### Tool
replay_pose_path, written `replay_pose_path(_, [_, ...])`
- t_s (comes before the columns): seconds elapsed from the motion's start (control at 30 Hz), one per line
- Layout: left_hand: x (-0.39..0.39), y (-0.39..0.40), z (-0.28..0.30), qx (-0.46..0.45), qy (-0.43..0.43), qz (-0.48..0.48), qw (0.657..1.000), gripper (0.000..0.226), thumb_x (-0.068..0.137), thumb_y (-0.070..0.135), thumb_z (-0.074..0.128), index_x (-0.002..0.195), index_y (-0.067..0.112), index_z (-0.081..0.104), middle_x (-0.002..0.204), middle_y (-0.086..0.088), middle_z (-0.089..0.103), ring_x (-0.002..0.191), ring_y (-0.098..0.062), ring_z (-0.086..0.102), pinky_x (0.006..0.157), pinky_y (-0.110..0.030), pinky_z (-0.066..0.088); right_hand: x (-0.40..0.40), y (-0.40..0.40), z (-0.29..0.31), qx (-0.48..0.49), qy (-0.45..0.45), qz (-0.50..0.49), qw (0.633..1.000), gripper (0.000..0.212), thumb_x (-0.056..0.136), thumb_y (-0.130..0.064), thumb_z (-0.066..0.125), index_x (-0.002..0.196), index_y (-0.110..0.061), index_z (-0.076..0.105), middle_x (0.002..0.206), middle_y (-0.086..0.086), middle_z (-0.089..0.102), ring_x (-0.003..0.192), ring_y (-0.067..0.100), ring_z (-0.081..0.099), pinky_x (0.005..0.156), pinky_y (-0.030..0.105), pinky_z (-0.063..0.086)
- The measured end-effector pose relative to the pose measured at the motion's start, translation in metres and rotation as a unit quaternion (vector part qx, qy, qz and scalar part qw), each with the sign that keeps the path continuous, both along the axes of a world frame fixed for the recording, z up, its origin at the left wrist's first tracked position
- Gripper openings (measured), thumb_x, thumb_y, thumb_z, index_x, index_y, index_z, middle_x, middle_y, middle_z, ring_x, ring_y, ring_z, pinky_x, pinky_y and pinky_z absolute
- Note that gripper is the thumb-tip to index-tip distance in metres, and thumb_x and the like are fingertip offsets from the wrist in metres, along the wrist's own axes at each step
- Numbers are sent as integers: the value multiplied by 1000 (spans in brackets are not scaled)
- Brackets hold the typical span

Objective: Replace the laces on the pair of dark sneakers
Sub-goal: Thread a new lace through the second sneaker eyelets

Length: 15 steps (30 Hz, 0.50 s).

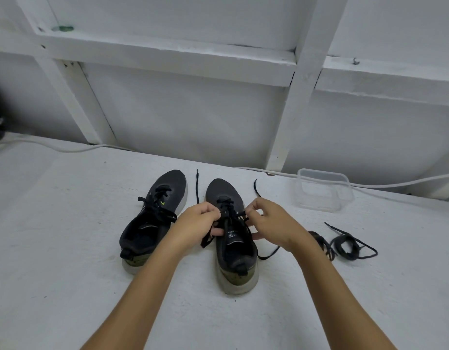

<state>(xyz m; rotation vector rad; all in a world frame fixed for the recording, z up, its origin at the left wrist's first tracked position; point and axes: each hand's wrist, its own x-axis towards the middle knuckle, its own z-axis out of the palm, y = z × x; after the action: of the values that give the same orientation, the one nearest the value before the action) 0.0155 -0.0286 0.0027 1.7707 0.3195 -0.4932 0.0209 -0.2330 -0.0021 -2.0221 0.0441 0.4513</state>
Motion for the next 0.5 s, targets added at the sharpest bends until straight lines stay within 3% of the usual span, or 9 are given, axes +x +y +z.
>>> replay_pose_path(0.23, [-2, -4, 1, -14, -7, 28, 999, 16, 95, 18, 51, 91, 12, 65, 95, -6, 74, 76, -21, 77, 91, -46, 54, -4, 2, -1, 18, 5, -21, 1000, 18, 101, -34, 49, 97, -21, 60, 97, -4, 73, 85, 8, 74, 77, 35, 64])
replay_pose_path(0.5, [-9, -6, 4, 9, -32, 31, 999, 15, 96, 17, 49, 94, 10, 62, 99, -10, 71, 75, -16, 77, 75, -37, 46, -13, 6, 2, 26, -15, -45, 999, 16, 99, -38, 52, 97, -24, 60, 87, -11, 74, 85, 12, 74, 83, 42, 63])
